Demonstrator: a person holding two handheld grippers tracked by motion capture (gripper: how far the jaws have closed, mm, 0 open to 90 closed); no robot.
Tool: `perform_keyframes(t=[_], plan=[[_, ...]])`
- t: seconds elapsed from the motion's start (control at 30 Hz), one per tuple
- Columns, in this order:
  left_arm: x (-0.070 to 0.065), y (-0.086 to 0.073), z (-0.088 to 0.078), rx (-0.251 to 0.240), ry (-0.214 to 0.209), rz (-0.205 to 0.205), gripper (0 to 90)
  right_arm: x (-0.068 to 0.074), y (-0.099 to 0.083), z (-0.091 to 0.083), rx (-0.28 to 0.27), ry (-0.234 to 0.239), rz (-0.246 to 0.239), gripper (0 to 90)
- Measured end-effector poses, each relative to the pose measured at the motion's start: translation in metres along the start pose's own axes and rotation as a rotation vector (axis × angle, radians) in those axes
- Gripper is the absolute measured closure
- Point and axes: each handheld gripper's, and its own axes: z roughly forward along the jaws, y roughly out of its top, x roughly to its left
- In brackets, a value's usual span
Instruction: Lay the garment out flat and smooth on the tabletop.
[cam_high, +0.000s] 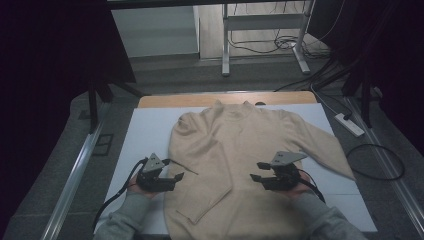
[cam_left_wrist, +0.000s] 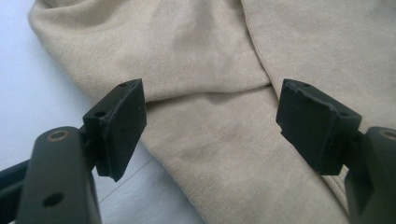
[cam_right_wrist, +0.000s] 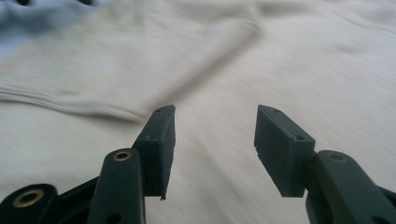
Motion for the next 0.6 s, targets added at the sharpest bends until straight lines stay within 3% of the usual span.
perform_keyframes(t=[0.13,0.37,0.5,0.6], plan=[[-0.002,0.001,0.0,-0.002,-0.002,0.005,24.4,-0.016,-0.016,-0.018,0.01,-0.066,0.037,44.9],[-0.007,0.004,0.002,0.003,-0.015,0.02,24.3,-0.037,-0.05,-0.047,0.028,-0.139,0.115,41.8],[-0.013,0.008,0.003,0.002,-0.041,0.029,24.1,-0.048,-0.058,-0.059,0.004,-0.174,0.169,40.7],[-0.02,0.013,0.005,0.013,-0.06,0.049,24.0,-0.053,-0.06,-0.058,0.008,-0.185,0.182,39.6]])
